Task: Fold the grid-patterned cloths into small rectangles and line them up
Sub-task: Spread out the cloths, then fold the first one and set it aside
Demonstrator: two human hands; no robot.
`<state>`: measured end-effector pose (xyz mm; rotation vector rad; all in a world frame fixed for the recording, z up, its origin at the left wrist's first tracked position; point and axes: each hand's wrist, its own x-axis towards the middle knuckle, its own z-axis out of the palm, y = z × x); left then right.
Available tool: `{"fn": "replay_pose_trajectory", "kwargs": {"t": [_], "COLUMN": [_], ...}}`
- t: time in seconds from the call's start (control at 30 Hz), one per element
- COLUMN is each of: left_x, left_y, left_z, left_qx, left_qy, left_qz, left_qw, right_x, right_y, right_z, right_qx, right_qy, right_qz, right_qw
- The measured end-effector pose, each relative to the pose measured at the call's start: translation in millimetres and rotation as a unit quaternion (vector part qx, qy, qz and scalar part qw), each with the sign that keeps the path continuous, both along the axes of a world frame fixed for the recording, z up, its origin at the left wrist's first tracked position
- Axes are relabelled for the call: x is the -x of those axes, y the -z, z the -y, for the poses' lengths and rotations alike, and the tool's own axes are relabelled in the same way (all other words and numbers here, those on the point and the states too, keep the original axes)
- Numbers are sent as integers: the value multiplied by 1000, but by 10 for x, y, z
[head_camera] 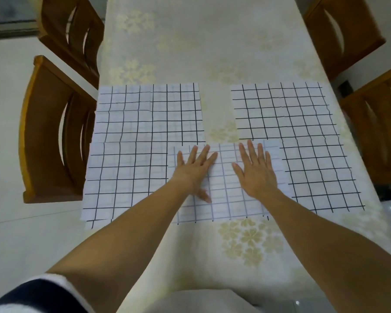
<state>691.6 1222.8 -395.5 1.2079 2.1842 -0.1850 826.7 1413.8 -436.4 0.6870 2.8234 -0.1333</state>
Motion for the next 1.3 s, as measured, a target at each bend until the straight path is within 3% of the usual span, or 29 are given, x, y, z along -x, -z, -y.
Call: {"fn": "replay_pose_trajectory", "kwargs": {"t": [0.17,0.27,0.4,0.5,0.6,0.73,0.83,0.93,1.1,1.3], "left_x": [-298,-360,-287,-260,-220,-262,-311,-325,-319,-338], "left_y": [-31,62,39,-1,-98,-127,-75,-22,-53,-110], "left_z": [-18,58,120,103,23,-133,-236,-242,-288,-394], "left_qx": [-4,6,18,32,-15,-101,-61,-39,-5,56], "left_qy": [-27,-43,-45,-34,-51,-90,-103,-105,-93,-95], "left_qz": [4,3,3,5,-6,-23,0,-1,2,12], "left_qw": [1000,999,999,999,999,991,993,994,996,994], "right_x": [41,-104,-312,-411,-443,-333,-269,-278,-381,-459], "right_y": [-138,-44,-19,-110,-275,-403,-464,-530,-673,-952], "right_z": [398,580,291,-11,-257,-417,-523,-636,-668,-471], "right_qx": [26,42,34,45,74,112,234,302,346,244], "right_qy": [-38,-31,5,85,225,330,423,434,366,267], "right_qz": [-65,-35,-14,-16,-92,-143,-148,-115,-100,-146], "right_qw": [997,998,999,995,967,926,863,841,858,921]}}
